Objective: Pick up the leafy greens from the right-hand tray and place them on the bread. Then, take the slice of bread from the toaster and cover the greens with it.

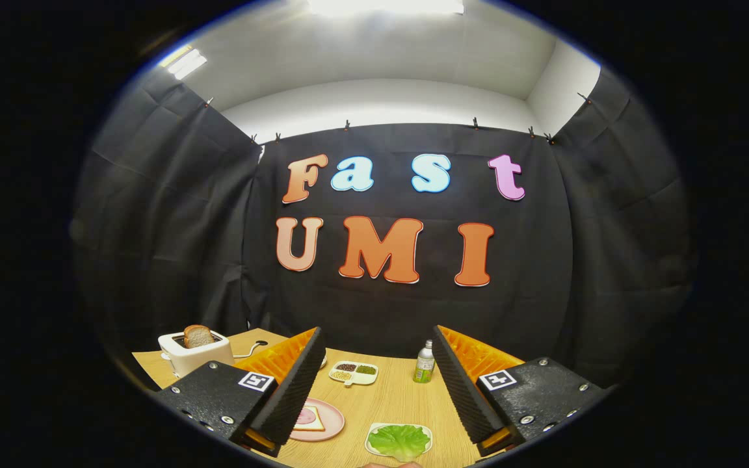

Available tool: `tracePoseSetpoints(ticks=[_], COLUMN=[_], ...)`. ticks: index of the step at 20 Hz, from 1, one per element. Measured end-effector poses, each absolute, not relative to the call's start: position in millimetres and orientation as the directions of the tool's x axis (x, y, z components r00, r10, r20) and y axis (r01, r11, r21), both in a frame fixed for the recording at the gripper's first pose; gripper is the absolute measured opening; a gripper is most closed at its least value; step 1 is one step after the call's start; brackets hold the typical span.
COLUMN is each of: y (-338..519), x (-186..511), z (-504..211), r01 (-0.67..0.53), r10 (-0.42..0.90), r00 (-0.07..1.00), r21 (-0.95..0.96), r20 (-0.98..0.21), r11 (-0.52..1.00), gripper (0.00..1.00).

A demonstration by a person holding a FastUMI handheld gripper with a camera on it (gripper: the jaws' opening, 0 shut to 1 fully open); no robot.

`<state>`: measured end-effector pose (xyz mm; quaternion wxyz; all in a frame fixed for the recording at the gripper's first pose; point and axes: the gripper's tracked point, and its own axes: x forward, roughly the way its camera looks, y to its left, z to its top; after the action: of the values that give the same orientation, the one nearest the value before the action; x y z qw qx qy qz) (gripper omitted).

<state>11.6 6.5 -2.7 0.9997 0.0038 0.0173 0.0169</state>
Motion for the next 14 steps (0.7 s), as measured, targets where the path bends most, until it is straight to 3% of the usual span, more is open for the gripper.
tracePoseSetpoints(ticks=[6, 14], y=[-4, 3], x=[27, 45], z=[-27, -81], r01=[-0.033, -0.15], r10=[0.036, 0.174], r00=[0.993, 0.938], r21=[0.029, 0.1], r20=[-0.113, -0.301], r11=[0.999, 0.984], gripper=[0.99, 0.99])
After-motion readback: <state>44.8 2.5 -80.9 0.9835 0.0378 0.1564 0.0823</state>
